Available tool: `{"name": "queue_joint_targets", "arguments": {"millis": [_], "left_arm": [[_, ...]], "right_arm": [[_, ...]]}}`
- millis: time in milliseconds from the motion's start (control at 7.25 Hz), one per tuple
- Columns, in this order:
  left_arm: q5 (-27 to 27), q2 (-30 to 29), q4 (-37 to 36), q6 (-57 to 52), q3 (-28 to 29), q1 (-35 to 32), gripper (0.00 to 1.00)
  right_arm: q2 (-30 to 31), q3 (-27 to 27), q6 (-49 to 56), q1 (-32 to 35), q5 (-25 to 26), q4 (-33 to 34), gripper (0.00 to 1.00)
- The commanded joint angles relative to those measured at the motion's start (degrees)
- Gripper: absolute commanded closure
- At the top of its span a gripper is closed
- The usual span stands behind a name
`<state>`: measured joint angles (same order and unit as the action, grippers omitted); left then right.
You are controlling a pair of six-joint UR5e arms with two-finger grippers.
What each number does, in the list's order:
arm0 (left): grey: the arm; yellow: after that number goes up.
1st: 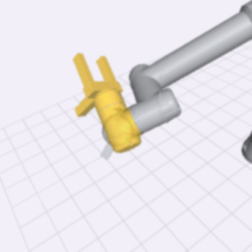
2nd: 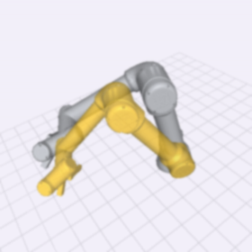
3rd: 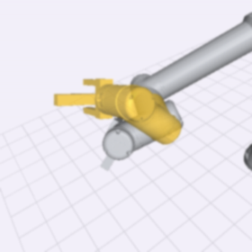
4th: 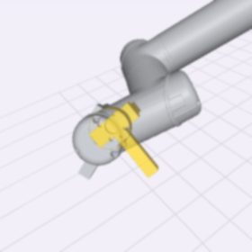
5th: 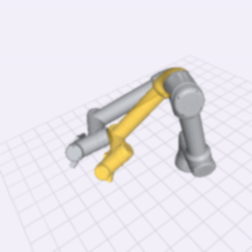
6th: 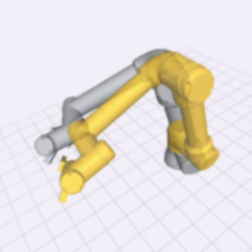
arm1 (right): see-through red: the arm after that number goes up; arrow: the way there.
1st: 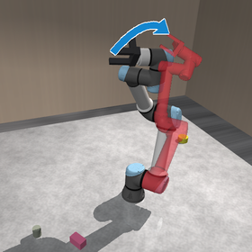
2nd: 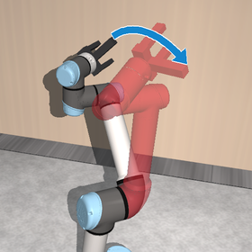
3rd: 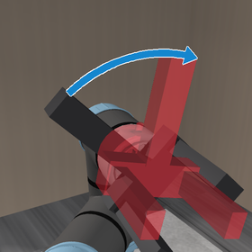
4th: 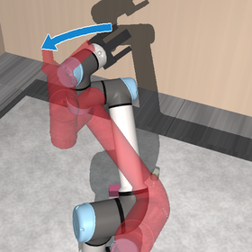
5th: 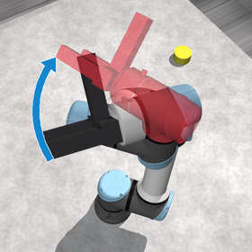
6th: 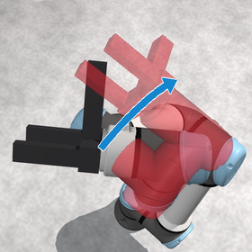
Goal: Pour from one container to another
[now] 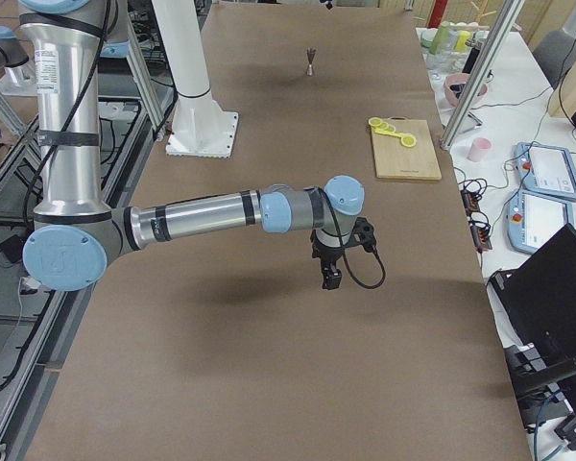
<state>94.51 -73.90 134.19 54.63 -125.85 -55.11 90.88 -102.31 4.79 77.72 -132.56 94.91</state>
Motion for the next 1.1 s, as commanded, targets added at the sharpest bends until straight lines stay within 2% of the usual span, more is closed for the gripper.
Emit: {"name": "queue_joint_targets", "arguments": {"millis": [0,276,414,690,828,966], "left_arm": [[-7.2,3.92,5.62,0.47,-0.09,4.2,0.03],[-12.22,5.87,9.94,2.49,0.0,8.68,0.03],[-14.42,5.96,10.39,2.59,0.0,10.44,0.03],[-20.75,6.92,12.84,2.85,0.52,15.1,0.04],[-23.3,7.45,14.85,3.29,1.22,17.12,0.04],[-28.89,7.55,18.27,4.07,3.84,21.14,0.04]], "right_arm": [[-0.09,-0.69,5.09,-0.28,-0.16,-0.07,0.0],[-0.09,0.18,17.83,-1.51,-0.07,-1.55,0.0],[-0.18,0.53,18.23,-1.69,-0.24,-5.48,0.0],[0.69,0.8,18.76,-3.61,-1.47,-19.69,0.0],[1.22,3.93,18.33,-4.67,-2.17,-21.24,0.0],[0.53,6.05,14.93,-4.68,-5.22,-25.43,0.0]]}}
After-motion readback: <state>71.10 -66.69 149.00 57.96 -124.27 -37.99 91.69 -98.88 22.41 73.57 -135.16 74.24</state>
